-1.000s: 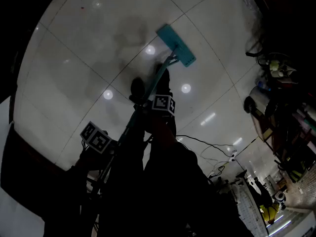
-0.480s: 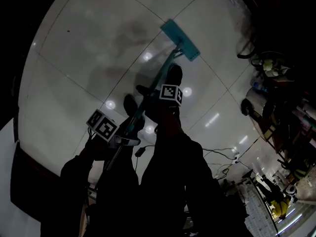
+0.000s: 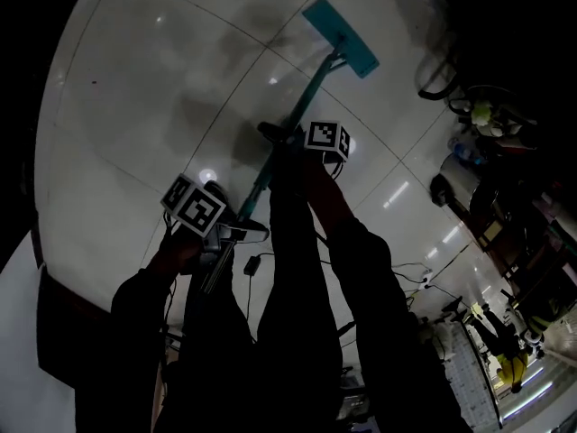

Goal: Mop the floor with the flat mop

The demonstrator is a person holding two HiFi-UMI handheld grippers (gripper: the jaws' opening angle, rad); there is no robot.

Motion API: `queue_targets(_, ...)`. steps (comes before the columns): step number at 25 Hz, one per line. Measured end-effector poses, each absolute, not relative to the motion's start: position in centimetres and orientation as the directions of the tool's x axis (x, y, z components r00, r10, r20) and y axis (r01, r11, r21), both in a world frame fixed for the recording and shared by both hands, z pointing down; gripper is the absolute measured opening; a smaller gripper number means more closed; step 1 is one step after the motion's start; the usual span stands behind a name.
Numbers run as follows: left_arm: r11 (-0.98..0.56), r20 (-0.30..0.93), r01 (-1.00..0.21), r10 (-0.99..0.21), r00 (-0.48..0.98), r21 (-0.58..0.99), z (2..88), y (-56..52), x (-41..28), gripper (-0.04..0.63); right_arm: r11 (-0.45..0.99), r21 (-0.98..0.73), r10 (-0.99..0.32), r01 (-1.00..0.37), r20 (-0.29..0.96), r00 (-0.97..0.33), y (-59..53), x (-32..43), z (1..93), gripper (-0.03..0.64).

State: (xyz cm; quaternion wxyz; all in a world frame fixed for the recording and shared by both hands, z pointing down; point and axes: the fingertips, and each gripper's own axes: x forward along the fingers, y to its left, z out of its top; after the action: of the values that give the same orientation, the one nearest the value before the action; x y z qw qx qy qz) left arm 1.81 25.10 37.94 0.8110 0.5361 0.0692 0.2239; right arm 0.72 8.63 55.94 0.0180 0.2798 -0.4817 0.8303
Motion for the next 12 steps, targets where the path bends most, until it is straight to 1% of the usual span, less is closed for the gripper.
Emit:
queue_targets(3, 0.309, 0.130, -0.282, 0.431, 0.893, 0.908, 38.8, 21.5, 5.6, 0.078, -0.519, -0.796, -0.241, -0.311, 0.485, -0.841, 4.8, 4.5, 56.3, 0.147)
queue_targets(7, 0.318, 0.104, -0.249, 0.410, 0.906, 0.915, 39.2, 17.0, 9.7, 0.077, -0.508, -0.799, -0.264, -0.321, 0.500, -0.825, 0.2, 8.6, 56.9, 0.147)
queue_targets(12, 0.303, 0.116, -0.257, 0.414, 0.903, 0.918, 40.8, 13.0, 13.4, 0.074, -0.489, -0.801, -0.274, -0.346, 0.518, -0.810, -4.4, 12.8, 57.9, 0.149)
